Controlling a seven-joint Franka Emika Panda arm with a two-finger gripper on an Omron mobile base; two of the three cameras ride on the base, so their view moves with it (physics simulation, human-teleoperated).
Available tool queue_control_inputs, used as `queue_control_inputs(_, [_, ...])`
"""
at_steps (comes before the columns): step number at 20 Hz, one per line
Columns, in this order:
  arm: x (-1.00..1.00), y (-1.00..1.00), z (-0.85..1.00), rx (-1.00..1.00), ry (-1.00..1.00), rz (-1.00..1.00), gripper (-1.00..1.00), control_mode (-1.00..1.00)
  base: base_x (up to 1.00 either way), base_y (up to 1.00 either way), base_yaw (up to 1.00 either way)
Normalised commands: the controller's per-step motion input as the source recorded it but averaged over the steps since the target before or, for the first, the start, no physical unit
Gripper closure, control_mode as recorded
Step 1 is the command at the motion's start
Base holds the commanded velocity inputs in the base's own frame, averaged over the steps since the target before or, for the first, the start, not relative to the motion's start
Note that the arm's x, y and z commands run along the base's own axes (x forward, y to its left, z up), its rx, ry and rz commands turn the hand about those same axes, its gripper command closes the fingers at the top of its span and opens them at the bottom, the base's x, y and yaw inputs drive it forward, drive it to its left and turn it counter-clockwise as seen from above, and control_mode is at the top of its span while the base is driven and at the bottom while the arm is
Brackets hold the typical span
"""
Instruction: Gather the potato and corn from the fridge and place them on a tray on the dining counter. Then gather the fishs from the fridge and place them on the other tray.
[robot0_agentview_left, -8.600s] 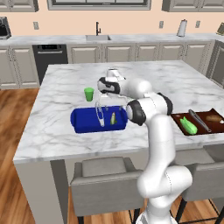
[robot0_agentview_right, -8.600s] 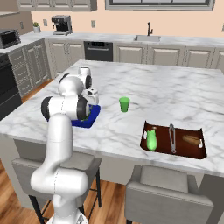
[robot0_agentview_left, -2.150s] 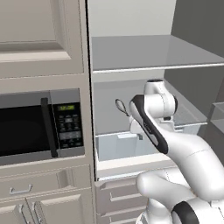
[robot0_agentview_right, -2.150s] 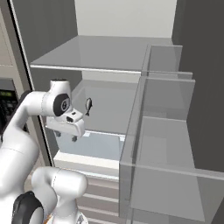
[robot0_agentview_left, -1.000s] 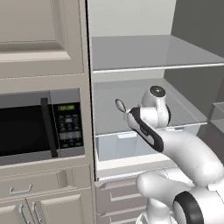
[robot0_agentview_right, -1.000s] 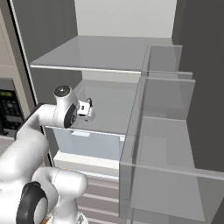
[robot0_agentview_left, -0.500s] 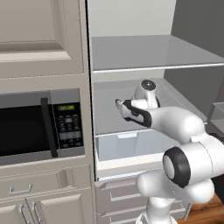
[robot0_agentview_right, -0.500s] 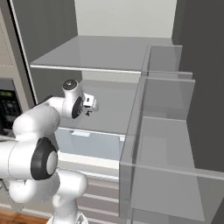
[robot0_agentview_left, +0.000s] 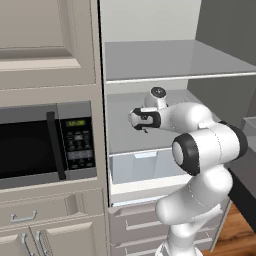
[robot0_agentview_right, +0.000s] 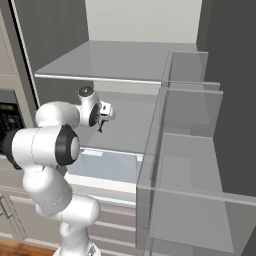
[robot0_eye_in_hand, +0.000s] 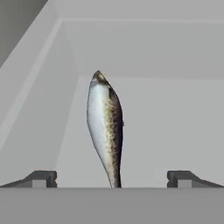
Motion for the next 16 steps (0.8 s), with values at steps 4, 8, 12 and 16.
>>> queue_control_inputs(4, [0.5, 0.11, -0.04, 0.0, 0.02, 0.0, -1.0, -1.0, 0.0, 0.0, 0.0])
queue_control_inputs(8, [0.09, 0.01, -0.25, 0.0, 0.04, -0.01, -1.0, -1.0, 0.0, 0.0, 0.0])
queue_control_inputs(12, [0.36, 0.0, -0.28, 0.0, 0.0, 0.0, -1.0, -1.0, 0.0, 0.0, 0.0])
queue_control_inputs(16, [0.19, 0.01, -0.39, 0.0, 0.05, 0.0, -1.0, -1.0, 0.0, 0.0, 0.0])
